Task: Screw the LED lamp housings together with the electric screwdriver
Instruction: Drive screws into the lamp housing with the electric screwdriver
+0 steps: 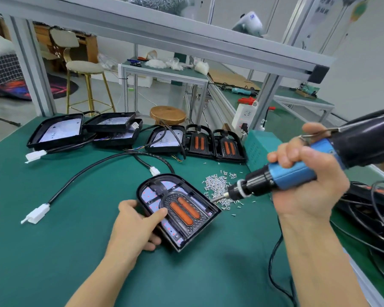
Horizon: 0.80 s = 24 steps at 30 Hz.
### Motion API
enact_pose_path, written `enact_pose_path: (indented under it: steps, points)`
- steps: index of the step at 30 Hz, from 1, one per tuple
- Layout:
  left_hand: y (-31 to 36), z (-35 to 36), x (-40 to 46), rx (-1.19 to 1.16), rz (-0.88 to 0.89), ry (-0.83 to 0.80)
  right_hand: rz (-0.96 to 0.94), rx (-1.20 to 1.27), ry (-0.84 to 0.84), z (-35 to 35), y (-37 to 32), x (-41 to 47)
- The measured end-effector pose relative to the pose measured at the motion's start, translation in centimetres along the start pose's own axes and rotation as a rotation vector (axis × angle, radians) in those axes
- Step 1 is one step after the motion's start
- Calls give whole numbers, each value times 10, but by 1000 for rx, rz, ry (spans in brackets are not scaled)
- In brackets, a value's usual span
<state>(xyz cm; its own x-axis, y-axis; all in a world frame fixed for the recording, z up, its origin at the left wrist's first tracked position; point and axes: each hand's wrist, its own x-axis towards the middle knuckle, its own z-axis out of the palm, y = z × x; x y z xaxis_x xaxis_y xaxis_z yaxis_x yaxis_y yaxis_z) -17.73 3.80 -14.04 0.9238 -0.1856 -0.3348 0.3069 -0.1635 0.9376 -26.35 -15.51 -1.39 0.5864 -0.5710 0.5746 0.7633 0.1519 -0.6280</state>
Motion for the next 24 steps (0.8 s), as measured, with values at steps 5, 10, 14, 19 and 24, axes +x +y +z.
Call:
enact_pose_path:
  steps: [5,10,14,19,24]
  points:
    - [9,-12,-2,661,162,179,-124,-100,232,-21,-4,0]
    - [49,17,1,681,638,215,-193,-155,329,-40,-6,-12]
    - [75,84,14,936,897,-146,-223,-209,399,-50,-8,-21]
    - [68,155,23,1252,898,-397,-241,-225,438,-65,-16,-27]
    - [59,169,27,1437,848,-381,-261,-266,438,-81,-26,-29]
